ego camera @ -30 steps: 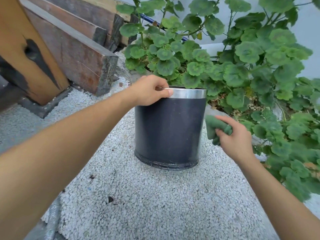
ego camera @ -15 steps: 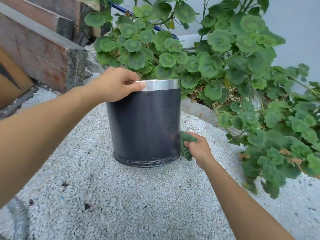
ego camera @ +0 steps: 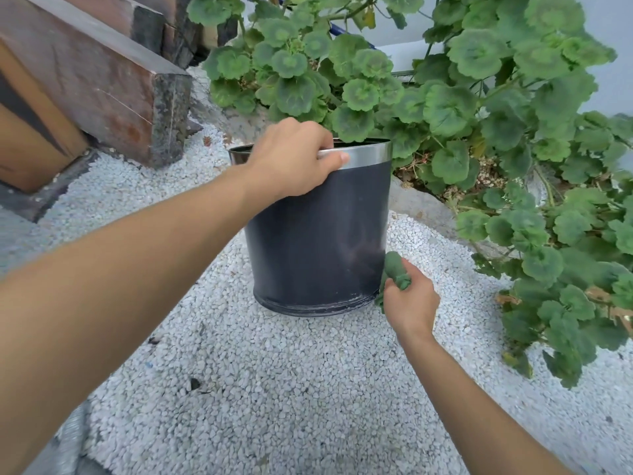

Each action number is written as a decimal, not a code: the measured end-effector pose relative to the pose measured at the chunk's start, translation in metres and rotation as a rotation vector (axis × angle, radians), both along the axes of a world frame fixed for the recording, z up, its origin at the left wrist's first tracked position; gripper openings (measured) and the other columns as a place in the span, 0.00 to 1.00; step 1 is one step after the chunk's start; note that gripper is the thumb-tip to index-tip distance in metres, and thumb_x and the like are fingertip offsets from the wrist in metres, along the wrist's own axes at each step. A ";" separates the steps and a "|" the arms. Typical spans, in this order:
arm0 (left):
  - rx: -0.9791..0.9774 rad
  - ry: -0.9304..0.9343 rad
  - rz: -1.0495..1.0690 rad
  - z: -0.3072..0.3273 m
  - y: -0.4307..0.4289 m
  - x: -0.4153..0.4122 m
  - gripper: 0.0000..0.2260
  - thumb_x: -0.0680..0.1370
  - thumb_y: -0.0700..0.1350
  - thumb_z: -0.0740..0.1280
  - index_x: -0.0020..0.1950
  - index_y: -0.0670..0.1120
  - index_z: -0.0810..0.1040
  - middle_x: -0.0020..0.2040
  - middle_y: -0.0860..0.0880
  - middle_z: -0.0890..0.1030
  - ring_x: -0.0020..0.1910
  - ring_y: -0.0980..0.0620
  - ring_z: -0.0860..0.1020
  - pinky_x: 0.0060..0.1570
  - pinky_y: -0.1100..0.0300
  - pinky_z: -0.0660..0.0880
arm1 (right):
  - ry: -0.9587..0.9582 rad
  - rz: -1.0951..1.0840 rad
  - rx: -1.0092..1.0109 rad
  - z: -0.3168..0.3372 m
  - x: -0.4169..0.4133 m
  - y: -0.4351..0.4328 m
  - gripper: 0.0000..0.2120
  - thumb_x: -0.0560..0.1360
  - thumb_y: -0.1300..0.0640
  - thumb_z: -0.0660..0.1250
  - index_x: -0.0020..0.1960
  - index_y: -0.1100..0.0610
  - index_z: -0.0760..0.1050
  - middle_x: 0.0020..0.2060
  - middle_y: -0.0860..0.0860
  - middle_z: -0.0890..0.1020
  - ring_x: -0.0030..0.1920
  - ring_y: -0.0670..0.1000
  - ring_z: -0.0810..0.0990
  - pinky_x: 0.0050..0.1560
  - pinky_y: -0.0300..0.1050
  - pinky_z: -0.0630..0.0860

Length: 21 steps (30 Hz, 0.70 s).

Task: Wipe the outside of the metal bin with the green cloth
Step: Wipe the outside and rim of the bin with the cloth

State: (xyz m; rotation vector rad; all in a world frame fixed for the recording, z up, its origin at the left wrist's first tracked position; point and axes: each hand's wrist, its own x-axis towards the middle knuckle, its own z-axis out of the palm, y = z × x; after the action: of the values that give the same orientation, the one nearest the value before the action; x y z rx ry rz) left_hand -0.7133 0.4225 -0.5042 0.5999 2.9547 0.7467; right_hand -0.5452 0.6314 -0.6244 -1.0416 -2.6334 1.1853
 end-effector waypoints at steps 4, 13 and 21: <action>-0.025 0.013 0.021 0.000 0.017 0.004 0.18 0.82 0.61 0.62 0.42 0.48 0.75 0.36 0.46 0.73 0.44 0.38 0.73 0.41 0.52 0.67 | 0.088 -0.061 -0.007 -0.005 0.026 -0.025 0.27 0.77 0.61 0.68 0.74 0.50 0.70 0.48 0.45 0.84 0.41 0.41 0.80 0.40 0.28 0.76; -0.001 -0.055 0.038 0.005 0.016 0.000 0.18 0.81 0.60 0.63 0.42 0.47 0.76 0.33 0.49 0.70 0.45 0.38 0.74 0.41 0.52 0.67 | 0.268 0.247 0.130 -0.029 0.082 -0.086 0.40 0.73 0.67 0.73 0.79 0.54 0.60 0.78 0.48 0.61 0.75 0.54 0.66 0.65 0.54 0.75; 0.007 -0.079 0.038 0.007 0.010 0.004 0.22 0.82 0.60 0.63 0.33 0.50 0.67 0.32 0.49 0.68 0.43 0.40 0.73 0.37 0.54 0.63 | 0.262 0.895 0.634 -0.043 0.091 -0.101 0.43 0.61 0.78 0.71 0.75 0.61 0.67 0.74 0.57 0.68 0.76 0.61 0.62 0.69 0.61 0.70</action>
State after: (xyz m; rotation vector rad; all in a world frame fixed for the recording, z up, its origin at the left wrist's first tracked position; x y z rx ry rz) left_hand -0.7091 0.4321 -0.4971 0.5033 2.9006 0.7658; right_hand -0.4546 0.5305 -0.6670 0.4066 -2.9399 0.3777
